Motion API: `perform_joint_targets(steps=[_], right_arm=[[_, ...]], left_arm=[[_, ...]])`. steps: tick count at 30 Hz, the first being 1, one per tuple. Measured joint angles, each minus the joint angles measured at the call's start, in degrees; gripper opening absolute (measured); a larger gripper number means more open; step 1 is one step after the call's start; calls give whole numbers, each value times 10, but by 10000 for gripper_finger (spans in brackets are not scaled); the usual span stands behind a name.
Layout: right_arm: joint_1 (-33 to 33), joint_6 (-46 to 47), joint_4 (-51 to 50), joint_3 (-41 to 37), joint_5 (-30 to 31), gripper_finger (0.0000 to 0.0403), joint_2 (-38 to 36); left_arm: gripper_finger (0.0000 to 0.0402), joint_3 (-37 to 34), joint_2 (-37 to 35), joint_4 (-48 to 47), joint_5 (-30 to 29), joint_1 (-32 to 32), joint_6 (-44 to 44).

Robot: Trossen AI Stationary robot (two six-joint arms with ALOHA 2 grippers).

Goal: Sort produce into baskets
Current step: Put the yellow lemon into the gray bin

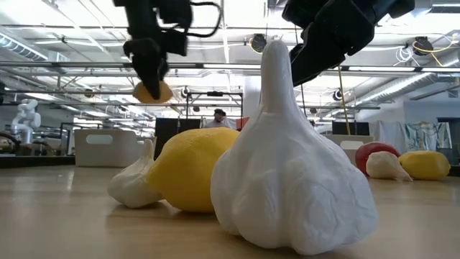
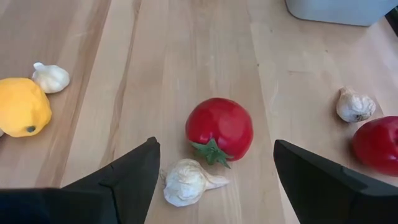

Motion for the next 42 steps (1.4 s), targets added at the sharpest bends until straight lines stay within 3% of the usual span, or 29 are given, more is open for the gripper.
perform_joint_targets(steps=[6,12,18,22,34,42], right_arm=[[0,0,0,0,0,302,0],[0,-2,14,0,1,302,0],[-2,-3,21,0,2,302,0],[-8,-3,22,0,2,302,0],[-19,-3,22,0,3,302,0],[-19,-3,22,0,3,302,0]], left_arm=[[219,-28,-62,3,13,107,-23],[219,-59,-62,29,11,181,-38],[219,-100,-59,73,-59,226,-93],[220,-123,-59,82,-91,239,-103],[277,-153,-59,87,-93,242,-89],[283,-160,-59,85,-93,239,-56]])
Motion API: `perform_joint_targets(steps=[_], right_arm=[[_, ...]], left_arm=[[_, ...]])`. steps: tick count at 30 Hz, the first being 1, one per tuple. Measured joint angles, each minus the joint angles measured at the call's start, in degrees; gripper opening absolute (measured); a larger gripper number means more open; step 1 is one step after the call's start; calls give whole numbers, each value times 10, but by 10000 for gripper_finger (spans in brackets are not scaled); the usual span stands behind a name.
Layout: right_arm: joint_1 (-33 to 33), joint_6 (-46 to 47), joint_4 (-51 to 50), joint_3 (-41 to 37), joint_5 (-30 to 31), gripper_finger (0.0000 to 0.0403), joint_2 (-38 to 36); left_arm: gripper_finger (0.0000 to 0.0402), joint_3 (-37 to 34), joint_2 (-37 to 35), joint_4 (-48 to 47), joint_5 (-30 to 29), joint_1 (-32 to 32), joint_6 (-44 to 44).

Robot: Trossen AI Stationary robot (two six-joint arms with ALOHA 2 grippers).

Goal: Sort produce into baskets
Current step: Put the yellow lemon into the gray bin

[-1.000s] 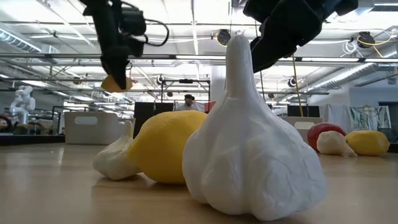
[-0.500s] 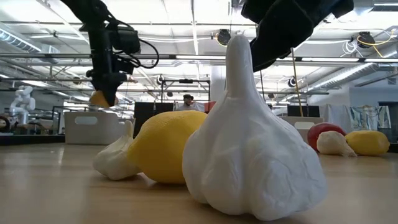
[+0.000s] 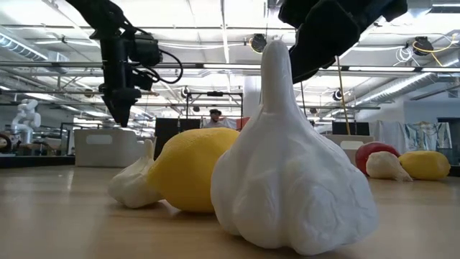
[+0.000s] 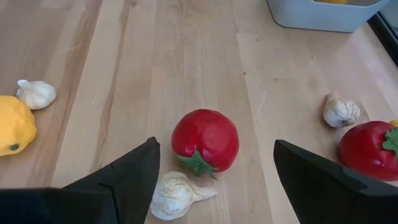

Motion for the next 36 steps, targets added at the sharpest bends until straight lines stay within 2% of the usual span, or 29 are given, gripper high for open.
perform_joint_targets(steps=[6,14,18,30,32,36], right_arm=[[0,0,0,0,0,302,0],[0,0,0,0,0,302,0],[0,4,0,0,0,302,0],[0,7,0,0,0,302,0],[0,7,0,0,0,302,0],[0,8,0,0,0,302,0]], left_arm=[[283,10,0,1,20,-14,12],[283,10,0,9,238,-94,11],[283,10,0,51,290,-168,-15],[283,4,0,243,280,-407,-80],[283,2,0,266,238,-439,-79],[283,2,0,276,101,-469,-69]])
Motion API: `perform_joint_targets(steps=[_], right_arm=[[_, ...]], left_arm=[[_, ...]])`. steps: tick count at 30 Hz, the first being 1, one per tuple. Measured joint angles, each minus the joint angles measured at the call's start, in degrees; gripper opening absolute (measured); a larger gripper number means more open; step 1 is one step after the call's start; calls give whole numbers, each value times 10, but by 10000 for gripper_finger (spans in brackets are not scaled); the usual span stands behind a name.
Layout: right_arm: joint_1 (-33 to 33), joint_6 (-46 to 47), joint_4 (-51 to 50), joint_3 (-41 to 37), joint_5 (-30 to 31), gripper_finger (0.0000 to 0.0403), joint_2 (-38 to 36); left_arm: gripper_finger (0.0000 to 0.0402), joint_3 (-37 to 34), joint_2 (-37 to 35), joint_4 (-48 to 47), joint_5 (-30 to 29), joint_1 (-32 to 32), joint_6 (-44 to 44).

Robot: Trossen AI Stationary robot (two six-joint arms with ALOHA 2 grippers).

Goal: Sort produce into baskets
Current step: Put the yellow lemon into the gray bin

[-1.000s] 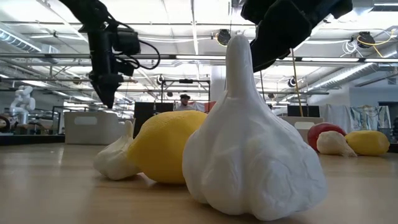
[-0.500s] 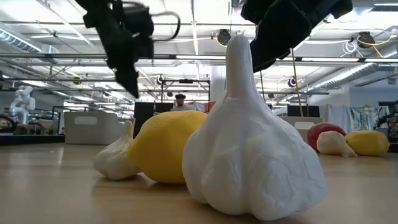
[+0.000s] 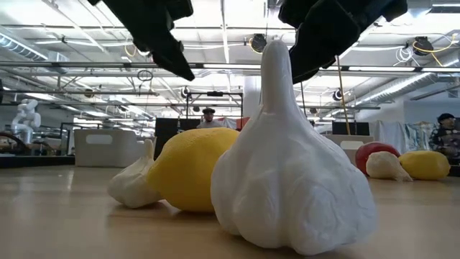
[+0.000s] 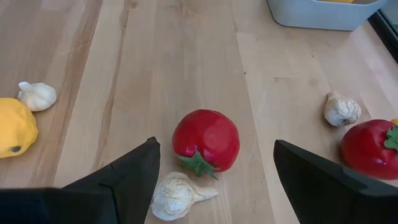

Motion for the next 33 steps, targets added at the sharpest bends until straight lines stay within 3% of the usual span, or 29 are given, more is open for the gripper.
perform_joint_targets(steps=[3,8,10,17,26,33], right_arm=[[0,16,0,0,0,302,0],[0,18,0,0,0,302,0],[0,12,0,0,0,302,0],[0,12,0,0,0,302,0],[0,13,0,0,0,302,0],[0,32,0,0,-2,302,0]], left_arm=[[283,0,1,-3,-19,3,0],[283,-1,25,43,102,-15,-52],[283,-1,40,74,113,-41,-62],[283,2,118,173,109,-134,-86],[283,77,205,168,47,-220,-125],[283,121,228,133,17,-225,-97]])
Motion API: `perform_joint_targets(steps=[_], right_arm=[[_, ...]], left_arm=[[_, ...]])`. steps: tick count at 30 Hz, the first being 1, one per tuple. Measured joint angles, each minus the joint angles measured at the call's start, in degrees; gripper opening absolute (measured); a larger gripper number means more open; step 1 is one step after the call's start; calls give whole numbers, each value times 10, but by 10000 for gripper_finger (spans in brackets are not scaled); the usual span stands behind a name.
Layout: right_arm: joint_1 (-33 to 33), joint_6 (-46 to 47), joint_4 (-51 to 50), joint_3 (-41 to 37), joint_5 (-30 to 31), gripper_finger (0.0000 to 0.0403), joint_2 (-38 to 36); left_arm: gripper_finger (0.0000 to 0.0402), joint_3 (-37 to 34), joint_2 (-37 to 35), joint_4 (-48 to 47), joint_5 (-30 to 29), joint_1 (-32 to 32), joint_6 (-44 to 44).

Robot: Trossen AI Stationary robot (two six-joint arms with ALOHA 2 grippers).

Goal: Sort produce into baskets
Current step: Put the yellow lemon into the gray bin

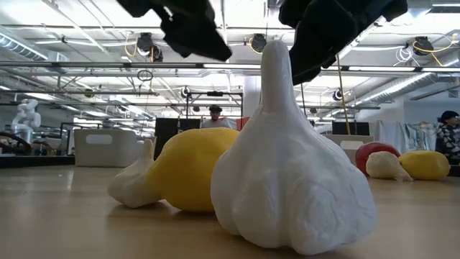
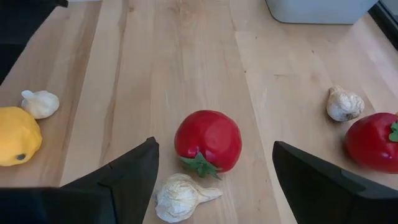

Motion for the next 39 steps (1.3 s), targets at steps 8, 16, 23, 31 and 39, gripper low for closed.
perform_joint_targets(steps=[8,16,23,31,39], right_arm=[[9,74,-8,0,-2,302,0],[47,235,-9,0,-5,302,0],[130,332,4,0,0,302,0],[218,441,31,0,102,302,10],[249,460,139,1,125,302,58]], left_arm=[[283,5,0,-21,-2,13,17],[283,5,0,-45,-52,-15,12],[283,4,14,-13,-108,-47,12],[283,4,55,14,-57,-54,-3],[283,4,76,46,-90,-83,-38]])
